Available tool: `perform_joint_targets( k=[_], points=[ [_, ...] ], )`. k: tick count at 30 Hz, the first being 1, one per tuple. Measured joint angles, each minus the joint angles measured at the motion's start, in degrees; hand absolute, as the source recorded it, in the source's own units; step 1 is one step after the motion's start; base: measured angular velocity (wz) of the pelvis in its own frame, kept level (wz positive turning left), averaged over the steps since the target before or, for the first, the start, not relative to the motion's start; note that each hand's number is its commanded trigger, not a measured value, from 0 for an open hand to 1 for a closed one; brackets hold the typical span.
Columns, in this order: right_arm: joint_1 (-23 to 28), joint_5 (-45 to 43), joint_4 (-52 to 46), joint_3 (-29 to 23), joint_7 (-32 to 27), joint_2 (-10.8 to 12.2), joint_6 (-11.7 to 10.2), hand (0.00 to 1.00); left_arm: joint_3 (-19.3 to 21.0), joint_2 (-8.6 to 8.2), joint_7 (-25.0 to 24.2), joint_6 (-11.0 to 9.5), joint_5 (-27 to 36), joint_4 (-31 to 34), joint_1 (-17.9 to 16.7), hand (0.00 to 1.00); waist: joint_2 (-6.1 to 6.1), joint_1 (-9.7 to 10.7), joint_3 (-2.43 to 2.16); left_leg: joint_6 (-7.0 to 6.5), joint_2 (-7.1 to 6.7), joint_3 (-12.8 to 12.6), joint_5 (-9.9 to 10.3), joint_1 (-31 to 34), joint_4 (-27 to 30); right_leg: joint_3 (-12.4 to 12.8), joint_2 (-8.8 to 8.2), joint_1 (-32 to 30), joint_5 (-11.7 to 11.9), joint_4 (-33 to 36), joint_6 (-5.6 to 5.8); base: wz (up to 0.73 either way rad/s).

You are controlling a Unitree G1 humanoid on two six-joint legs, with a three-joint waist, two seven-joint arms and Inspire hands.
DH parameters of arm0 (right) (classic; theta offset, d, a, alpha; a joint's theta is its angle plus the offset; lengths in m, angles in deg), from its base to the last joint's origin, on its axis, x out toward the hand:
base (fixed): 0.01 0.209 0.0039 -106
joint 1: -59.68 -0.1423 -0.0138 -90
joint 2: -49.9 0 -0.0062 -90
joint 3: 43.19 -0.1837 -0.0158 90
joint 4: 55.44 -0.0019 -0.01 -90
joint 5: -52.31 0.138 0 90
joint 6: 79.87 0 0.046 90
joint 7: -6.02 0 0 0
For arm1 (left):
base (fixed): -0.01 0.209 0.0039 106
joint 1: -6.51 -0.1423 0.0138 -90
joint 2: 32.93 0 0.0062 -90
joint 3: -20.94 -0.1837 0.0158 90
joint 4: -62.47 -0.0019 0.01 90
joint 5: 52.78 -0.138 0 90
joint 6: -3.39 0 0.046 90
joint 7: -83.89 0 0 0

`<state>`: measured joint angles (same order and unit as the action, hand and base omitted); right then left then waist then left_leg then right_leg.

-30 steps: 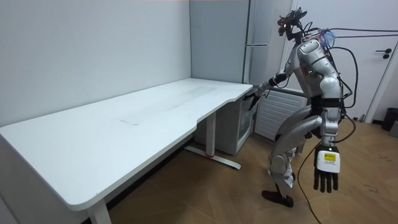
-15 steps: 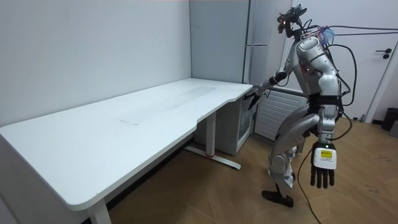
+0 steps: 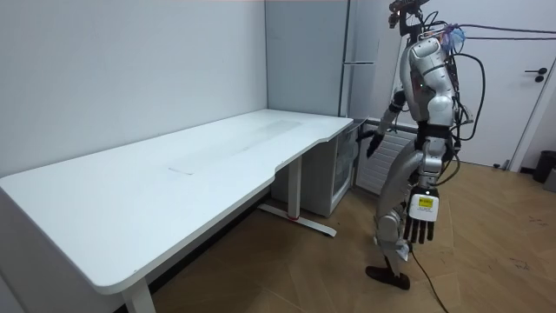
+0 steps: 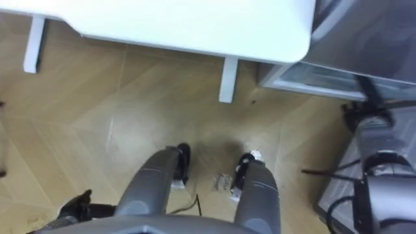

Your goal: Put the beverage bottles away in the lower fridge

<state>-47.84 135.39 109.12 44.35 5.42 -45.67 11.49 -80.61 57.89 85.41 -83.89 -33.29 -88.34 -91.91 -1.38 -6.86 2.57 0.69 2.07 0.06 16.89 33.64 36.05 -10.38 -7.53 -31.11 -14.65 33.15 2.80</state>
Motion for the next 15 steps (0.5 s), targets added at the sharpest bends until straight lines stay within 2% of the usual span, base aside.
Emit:
perform_joint_targets(
  k=[1,2,3,7,9,14,15],
  points=[
    [0.78,-0.67,0.74,0.34,0.63,0.77,0.08,0.00,0.02,-0.06,-0.02,0.09,-0.06,-0.08,0.01,0.00,0.18,0.10,-0.08,0.04,0.28,-0.02,0.02,-0.76,-0.51,-0.02,0.36,0.93,0.33,-1.02,-0.02,-0.17],
    [2.42,-1.84,2.10,1.03,0.95,2.05,0.36,0.00,0.00,-0.29,-0.03,0.50,-0.38,-0.28,0.08,0.00,0.72,0.20,-0.37,0.08,0.66,0.02,0.03,-2.40,-1.56,-0.20,0.96,3.04,0.97,-3.07,-0.01,-0.08],
    [4.51,-2.36,2.68,1.64,1.15,2.96,0.76,0.00,0.04,-0.77,-0.02,0.62,-0.54,-0.59,0.11,0.00,1.42,0.28,-0.86,0.08,0.77,0.01,0.03,-3.93,-2.69,-0.31,1.28,4.84,1.43,-4.84,0.15,-0.06],
    [10.43,-3.19,3.92,2.28,2.92,6.13,0.78,0.00,1.89,-2.50,0.18,0.47,-1.53,-1.20,-0.32,0.00,2.78,0.55,-1.63,-0.02,0.76,-1.25,-0.12,-10.05,-6.82,0.46,1.64,10.61,2.31,-8.83,0.65,-0.11],
    [12.63,-6.51,5.76,2.50,3.78,7.90,0.95,0.00,2.49,-3.15,0.11,0.20,-1.57,-1.93,-0.40,0.00,3.52,1.39,-2.04,0.05,0.69,-1.49,-0.49,-14.11,-9.80,0.27,1.80,14.62,2.90,-11.81,0.81,0.00],
    [17.36,-10.67,5.43,2.61,6.67,9.04,1.35,0.00,4.88,-3.59,0.17,-0.72,-4.63,-2.72,-1.16,0.00,2.92,2.92,-1.85,0.46,0.64,-2.72,-1.26,-21.61,-15.57,0.66,1.96,20.51,2.96,-15.19,0.81,-0.08],
    [18.41,-12.16,5.16,2.88,7.20,9.02,1.41,0.00,5.37,-3.62,0.31,-0.73,-5.00,-2.62,-1.96,0.00,2.94,3.42,-1.95,0.58,0.65,-2.78,-1.32,-23.07,-16.67,0.63,2.08,21.86,2.95,-15.93,0.82,0.00]
  ],
)
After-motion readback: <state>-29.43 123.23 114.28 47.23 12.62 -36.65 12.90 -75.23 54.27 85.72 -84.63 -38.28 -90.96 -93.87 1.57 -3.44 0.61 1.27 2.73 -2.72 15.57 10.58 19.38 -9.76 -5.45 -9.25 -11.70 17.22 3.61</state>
